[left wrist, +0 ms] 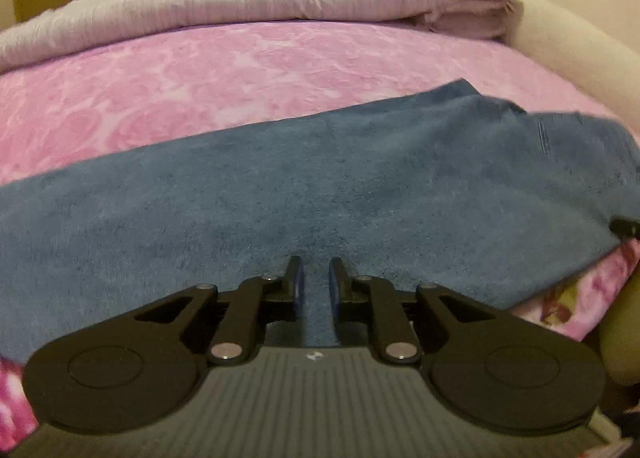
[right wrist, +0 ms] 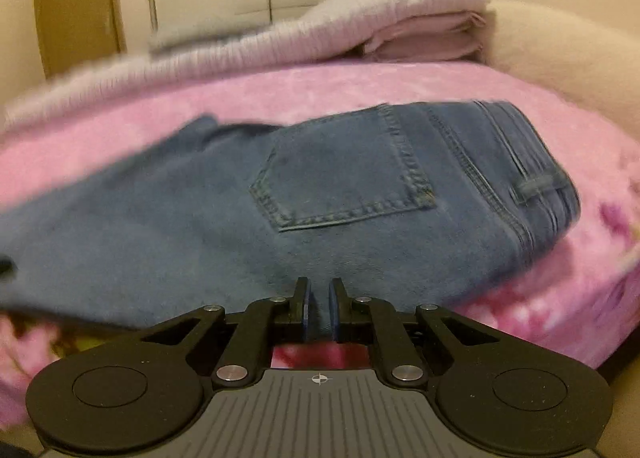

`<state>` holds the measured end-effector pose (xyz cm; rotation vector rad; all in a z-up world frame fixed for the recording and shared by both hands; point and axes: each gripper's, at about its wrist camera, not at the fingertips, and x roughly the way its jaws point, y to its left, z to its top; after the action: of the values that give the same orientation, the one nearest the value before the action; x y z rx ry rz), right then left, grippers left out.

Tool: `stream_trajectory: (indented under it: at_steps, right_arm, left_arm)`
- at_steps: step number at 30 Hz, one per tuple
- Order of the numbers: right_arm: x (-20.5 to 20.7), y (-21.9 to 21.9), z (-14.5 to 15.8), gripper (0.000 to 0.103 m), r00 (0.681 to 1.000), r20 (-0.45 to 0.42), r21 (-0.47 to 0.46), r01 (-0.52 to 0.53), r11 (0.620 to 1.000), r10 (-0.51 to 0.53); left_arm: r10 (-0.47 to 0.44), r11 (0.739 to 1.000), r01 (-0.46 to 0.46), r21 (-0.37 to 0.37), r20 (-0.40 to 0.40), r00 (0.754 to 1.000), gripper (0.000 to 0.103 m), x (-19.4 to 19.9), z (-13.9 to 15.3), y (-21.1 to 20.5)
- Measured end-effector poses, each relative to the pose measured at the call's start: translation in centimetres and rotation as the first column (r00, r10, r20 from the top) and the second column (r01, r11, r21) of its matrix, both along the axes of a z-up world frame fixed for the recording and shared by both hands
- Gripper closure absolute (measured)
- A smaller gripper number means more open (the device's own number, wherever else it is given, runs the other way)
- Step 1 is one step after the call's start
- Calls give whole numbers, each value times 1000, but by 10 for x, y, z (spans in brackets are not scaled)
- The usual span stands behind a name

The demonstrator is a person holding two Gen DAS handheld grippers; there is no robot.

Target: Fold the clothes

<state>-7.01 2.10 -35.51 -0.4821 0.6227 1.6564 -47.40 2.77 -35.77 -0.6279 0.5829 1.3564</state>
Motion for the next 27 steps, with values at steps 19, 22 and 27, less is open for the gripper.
stream_trajectory:
  at_steps: [19, 22, 27]
  right_arm:
    - [-27, -99, 93, 89, 985, -123, -26, 121, 992, -123]
    - [-39, -114, 107, 89, 990, -105, 8, 99, 995, -98]
    - [-59, -130, 126, 89, 995, -77, 58, 68, 996, -63]
  left_arm:
    - [43, 999, -44, -6, -124, 991, 79, 31, 95, -82]
    - [60, 998, -58, 25, -123, 991, 79, 24, 108, -101]
    - [87, 995, -81, 63, -106, 991, 78, 9, 122, -129]
